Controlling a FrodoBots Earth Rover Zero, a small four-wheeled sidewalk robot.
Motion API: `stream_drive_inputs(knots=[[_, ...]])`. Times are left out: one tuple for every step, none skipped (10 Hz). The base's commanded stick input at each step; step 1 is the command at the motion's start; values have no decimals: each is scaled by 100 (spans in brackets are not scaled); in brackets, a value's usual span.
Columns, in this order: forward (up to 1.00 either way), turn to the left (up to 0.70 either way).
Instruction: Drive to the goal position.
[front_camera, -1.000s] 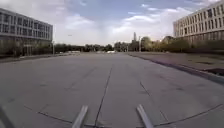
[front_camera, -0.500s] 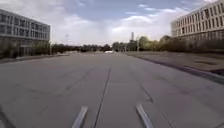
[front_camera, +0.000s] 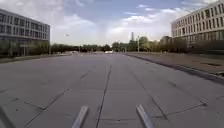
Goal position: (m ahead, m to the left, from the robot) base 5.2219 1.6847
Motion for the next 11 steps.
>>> stream_drive_inputs(knots=[[70,0],[70,0],[70,0],[70,0],[70,0],[70,-3],[70,-14],[70,-14],[70,-14],[70,0],[70,0]])
